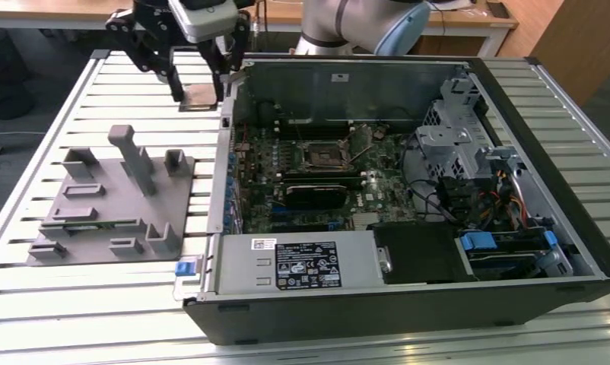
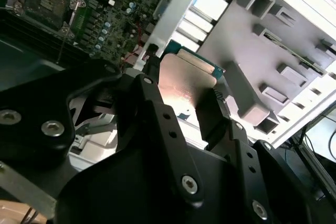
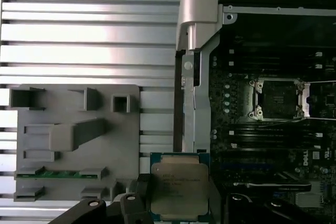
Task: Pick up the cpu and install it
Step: 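Pick up the cpu and move it towards the insertion slot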
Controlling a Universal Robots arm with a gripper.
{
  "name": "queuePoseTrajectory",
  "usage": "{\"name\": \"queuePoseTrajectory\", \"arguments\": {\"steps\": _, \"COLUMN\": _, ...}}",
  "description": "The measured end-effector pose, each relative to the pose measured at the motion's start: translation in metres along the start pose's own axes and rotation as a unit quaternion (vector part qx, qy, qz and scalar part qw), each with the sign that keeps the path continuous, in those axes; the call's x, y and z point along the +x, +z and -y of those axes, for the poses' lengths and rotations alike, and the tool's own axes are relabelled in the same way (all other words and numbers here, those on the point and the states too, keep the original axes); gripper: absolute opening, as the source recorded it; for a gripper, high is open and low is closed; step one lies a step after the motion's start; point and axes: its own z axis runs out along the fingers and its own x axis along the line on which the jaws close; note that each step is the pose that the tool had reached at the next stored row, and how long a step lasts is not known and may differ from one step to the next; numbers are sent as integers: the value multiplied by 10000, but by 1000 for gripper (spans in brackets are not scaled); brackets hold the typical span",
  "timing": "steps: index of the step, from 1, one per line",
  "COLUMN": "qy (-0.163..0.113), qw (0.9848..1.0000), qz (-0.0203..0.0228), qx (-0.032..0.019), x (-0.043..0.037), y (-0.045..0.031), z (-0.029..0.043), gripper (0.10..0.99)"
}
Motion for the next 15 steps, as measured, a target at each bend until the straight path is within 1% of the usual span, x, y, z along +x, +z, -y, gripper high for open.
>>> {"name": "queuePoseTrajectory", "arguments": {"steps": 3, "qy": 0, "qw": 10000, "qz": 0, "qx": 0, "x": -112, "y": 2, "z": -20, "gripper": 533}}
{"name": "queuePoseTrajectory", "arguments": {"steps": 8, "qy": 0, "qw": 10000, "qz": 0, "qx": 0, "x": -232, "y": 5, "z": -95, "gripper": 533}}
{"name": "queuePoseTrajectory", "arguments": {"steps": 10, "qy": 0, "qw": 10000, "qz": 0, "qx": 0, "x": -293, "y": 7, "z": -121, "gripper": 533}}
{"name": "queuePoseTrajectory", "arguments": {"steps": 15, "qy": 0, "qw": 10000, "qz": 0, "qx": 0, "x": -487, "y": 11, "z": -166, "gripper": 533}}
